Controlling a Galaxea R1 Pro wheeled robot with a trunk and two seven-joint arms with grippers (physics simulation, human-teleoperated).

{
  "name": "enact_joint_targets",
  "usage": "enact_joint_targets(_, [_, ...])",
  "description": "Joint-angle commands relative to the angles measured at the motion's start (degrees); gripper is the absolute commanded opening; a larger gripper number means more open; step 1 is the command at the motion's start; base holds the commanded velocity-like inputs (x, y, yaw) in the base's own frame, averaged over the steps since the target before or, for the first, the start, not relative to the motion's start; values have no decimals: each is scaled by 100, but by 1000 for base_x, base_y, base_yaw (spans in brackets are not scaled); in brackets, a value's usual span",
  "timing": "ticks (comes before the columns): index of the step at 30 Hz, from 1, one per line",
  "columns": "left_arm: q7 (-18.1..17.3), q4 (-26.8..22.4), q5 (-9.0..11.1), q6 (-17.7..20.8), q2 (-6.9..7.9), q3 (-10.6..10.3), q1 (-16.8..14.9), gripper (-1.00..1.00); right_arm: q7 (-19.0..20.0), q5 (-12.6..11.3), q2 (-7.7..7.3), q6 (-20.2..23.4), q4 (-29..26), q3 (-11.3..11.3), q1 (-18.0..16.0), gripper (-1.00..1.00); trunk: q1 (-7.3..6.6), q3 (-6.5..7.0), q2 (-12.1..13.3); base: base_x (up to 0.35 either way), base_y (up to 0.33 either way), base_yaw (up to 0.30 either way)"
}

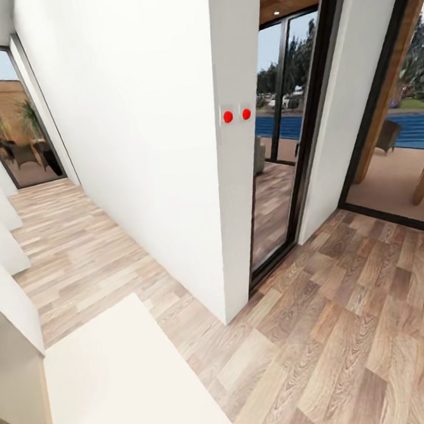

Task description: Set up a coffee station on the kitchen countertop: keep the coffee maker on the countertop, move the bottle of coffee from the kitchen shelf to the counter next to the coffee maker, place a paper coffee filter on top of the coffee maker, put the saucer next to the coffee maker with the coffee cup on the saucer, and place the electric kettle next to the coffee maker.

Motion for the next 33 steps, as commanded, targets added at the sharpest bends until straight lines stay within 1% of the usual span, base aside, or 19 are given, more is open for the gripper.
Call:
enact_joint_targets(1, [-6, -4, 49, -11, -1, -2, 0, 100, 2, 1, -1, -19, 4, 0, -3, 100, -22, 10, 38, 0, 0, 271])
enact_joint_targets(33, [-6, 2, 52, -19, 8, -11, 0, 100, 2, 1, 8, -19, 3, 2, -3, 100, -725, 476, 1321, 0, 0, 271])
